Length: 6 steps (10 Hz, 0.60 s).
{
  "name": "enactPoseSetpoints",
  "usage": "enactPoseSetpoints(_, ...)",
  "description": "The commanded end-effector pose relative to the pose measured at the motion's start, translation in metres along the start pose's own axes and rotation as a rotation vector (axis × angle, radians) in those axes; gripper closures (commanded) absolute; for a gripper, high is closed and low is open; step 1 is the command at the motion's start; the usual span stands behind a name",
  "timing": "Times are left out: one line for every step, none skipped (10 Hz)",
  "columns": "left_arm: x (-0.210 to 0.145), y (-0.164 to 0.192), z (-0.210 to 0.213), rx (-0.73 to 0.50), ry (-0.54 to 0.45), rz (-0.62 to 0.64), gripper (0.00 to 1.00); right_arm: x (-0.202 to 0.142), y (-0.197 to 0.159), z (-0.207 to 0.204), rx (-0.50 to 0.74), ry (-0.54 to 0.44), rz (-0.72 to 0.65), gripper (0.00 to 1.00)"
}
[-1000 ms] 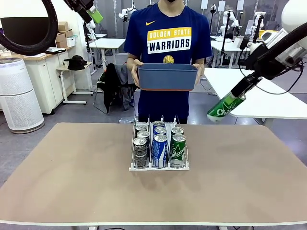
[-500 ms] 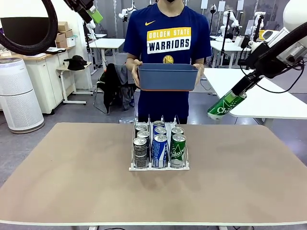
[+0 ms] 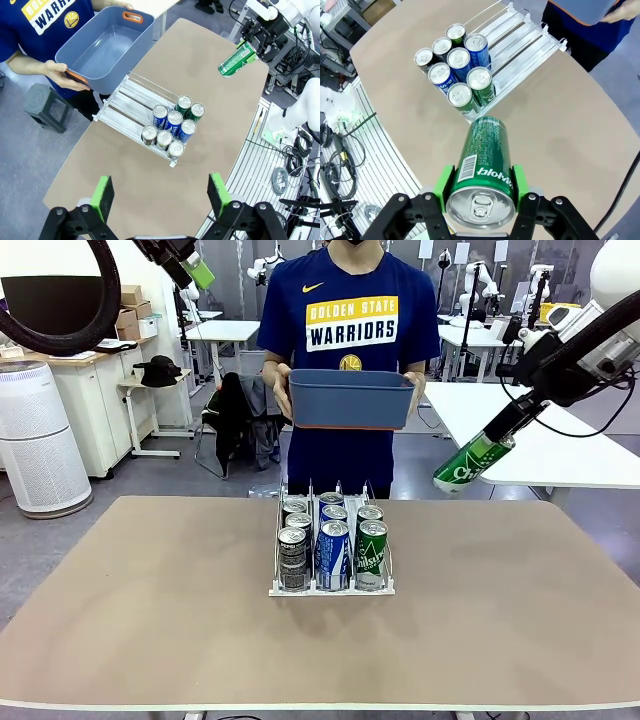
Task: Fill the beverage cans into the dispenser.
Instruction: Place the picked Sprite in the line of the Automatic Can Dispenser with the same cans.
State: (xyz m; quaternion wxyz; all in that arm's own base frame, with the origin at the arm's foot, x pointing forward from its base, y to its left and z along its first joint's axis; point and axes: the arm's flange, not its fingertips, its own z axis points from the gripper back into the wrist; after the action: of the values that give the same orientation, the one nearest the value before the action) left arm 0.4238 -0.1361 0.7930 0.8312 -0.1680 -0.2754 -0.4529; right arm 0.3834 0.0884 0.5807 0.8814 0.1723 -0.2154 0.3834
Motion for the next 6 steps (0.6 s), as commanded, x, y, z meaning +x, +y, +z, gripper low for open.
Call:
enactPoseSetpoints(-0.004,0.001,-0.001,-0.006,-0.02,-0.008,0.0,-0.028,0.029,-0.005,-0.034,-0.01,0.015,0.42)
enactPoseSetpoints(-0.004,0.001,-0.001,-0.006,-0.02,-0.008,0.0,-0.039,0.036,-0.006,-0.033,0.021,0.042,0.42)
enactPoseSetpoints(-0.004,0.001,-0.001,-0.006,-0.02,-0.008,0.0,-0.046,0.044,-0.011,-0.043,0.022,0.024,0.42)
enactPoseSetpoints(-0.004,0.001,-0.001,-0.006,-0.02,-0.008,0.0,-0.053,0.056,-0.015,-0.03,0.022,0.004,0.42)
enactPoseSetpoints(-0.004,0.001,-0.001,-0.006,-0.02,-0.008,0.0,-0.06,0.062,-0.015,-0.002,0.041,0.023,0.42)
enactPoseSetpoints(-0.004,0.001,-0.001,-0.006,-0.02,-0.008,0.0,-0.066,0.064,-0.015,-0.033,0.078,0.024,0.42)
